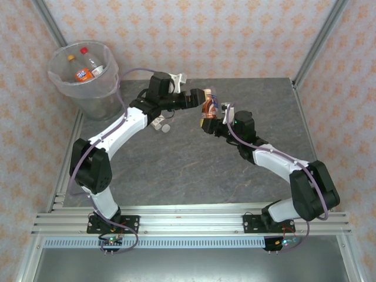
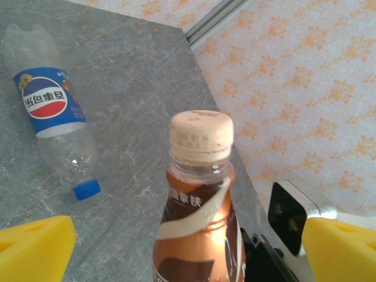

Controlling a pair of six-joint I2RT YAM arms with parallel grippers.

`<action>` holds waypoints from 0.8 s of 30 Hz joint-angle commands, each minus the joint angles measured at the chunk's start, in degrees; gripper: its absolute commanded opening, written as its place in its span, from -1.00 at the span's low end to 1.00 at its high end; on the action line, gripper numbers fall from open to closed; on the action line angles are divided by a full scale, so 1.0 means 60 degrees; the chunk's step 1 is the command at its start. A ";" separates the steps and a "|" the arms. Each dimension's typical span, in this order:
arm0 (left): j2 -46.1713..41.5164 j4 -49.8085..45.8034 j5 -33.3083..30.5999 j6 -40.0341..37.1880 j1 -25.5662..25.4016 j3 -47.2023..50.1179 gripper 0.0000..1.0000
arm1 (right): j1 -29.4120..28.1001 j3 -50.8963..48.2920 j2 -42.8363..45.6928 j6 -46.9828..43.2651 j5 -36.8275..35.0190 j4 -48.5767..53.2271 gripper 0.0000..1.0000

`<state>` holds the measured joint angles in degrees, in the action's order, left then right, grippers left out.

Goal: Put the plastic bottles in the bin

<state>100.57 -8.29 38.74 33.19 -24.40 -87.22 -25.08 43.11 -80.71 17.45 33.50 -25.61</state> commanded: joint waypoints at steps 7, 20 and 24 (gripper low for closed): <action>0.0644 -0.0122 0.0216 0.0008 -0.0340 -0.1186 0.82 | -0.0313 0.0402 0.0311 -0.0203 0.0327 -0.0298 -0.28; 0.1100 -0.0837 -0.0103 -0.0059 -0.0411 -0.1776 0.36 | -0.0468 0.0548 0.0404 -0.0102 0.0640 -0.0666 -0.28; 0.1227 -0.1335 -0.0206 -0.0336 -0.0441 -0.2050 0.10 | -0.0579 0.0731 0.0332 -0.0331 0.0643 -0.0353 -0.28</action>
<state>107.48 -13.39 38.28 32.88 -26.63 -96.84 -27.90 44.99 -79.68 17.28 36.01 -26.17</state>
